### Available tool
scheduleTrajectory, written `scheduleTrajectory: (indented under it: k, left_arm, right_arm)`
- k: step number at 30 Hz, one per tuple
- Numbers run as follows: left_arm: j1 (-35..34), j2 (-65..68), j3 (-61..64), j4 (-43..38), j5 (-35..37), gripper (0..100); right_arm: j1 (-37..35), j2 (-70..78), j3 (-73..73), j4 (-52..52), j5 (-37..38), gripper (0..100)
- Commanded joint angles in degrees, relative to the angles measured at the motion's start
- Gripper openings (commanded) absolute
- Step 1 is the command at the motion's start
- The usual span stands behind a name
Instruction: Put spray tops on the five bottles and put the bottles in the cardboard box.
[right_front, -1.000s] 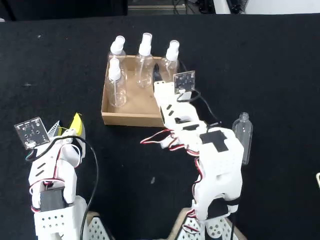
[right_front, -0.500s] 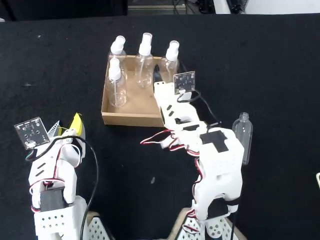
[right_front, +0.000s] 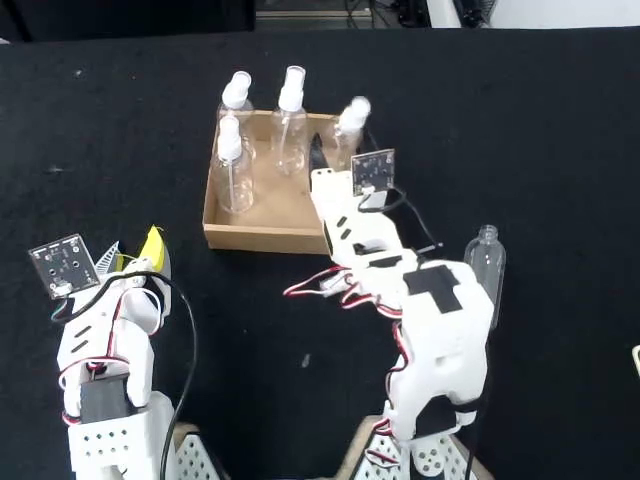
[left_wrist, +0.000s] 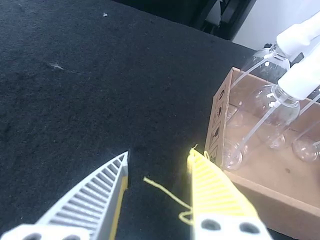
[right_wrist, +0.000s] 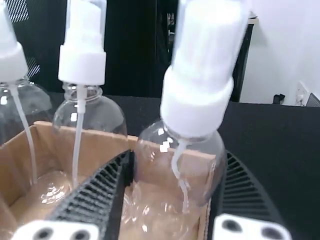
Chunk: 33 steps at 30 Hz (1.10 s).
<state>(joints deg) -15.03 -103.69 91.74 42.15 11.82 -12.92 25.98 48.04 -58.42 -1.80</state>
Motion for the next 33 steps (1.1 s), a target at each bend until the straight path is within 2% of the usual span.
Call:
scheduleTrajectory:
  k: [1, 10, 16, 30, 33]
  left_arm:
    - [-0.2, -0.9, -0.7, -1.2, -0.4, 17]
    - [-0.2, -0.9, -0.7, -1.2, -0.4, 17]
    - [-0.4, -0.9, -0.7, -1.2, -0.4, 17]
    - [-0.3, -0.9, -0.7, -1.2, -0.4, 17]
    - [-0.3, -0.9, -0.7, -1.2, -0.4, 17]
  right_arm:
    - [-0.4, -4.4, 0.0, -0.9, 0.5, 22.7]
    - [-0.5, -4.3, -0.7, -0.6, 0.4, 22.7]
    - [-0.4, -4.4, -6.0, 11.3, 0.2, 22.7]
    - [-0.4, -4.4, -6.8, 10.3, 0.4, 23.0]
    - [-0.4, -4.6, -8.7, 15.5, 0.5, 23.0]
